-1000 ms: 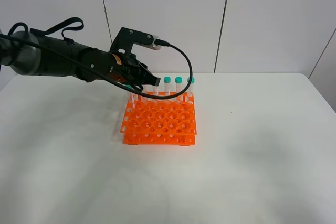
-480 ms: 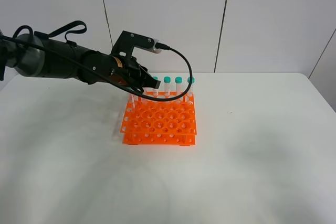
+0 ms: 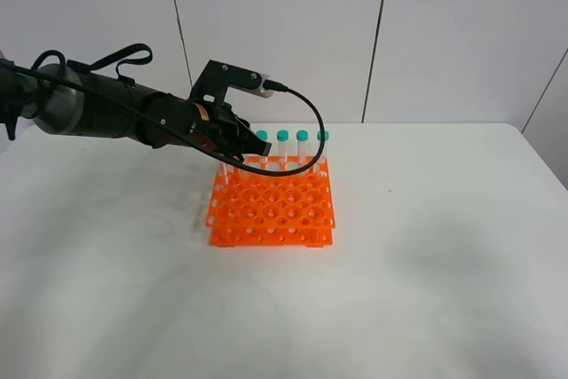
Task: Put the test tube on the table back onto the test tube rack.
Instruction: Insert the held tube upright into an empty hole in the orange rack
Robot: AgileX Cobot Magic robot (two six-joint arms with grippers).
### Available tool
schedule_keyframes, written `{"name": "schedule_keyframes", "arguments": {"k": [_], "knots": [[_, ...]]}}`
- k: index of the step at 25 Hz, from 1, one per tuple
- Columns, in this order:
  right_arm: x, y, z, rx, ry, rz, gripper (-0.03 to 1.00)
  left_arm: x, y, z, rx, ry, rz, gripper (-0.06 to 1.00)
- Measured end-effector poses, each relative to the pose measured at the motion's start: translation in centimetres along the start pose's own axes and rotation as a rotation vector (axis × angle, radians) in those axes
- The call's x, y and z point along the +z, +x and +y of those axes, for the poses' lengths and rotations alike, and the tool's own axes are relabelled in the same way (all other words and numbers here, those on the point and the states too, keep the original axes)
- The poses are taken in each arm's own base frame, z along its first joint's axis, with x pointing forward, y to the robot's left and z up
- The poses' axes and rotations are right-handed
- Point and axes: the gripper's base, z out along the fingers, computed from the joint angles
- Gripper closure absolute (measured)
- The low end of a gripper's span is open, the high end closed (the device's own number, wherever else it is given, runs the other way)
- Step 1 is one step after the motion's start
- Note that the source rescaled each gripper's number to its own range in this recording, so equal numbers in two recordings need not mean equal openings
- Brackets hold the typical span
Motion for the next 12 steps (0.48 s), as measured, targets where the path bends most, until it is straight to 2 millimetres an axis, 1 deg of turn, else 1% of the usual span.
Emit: {"name": "schedule_keyframes", "arguments": {"k": [7,12], "knots": [[0.0,0.0,0.01,0.0,-0.001,0.0,-0.03,0.21,0.23,0.13,-0.028,-0.002,0.007,0.94],[0.0,0.0,0.01,0.0,-0.001,0.0,-0.03,0.28,0.89,0.33,-0.036,-0.007,0.01,0.94]]}}
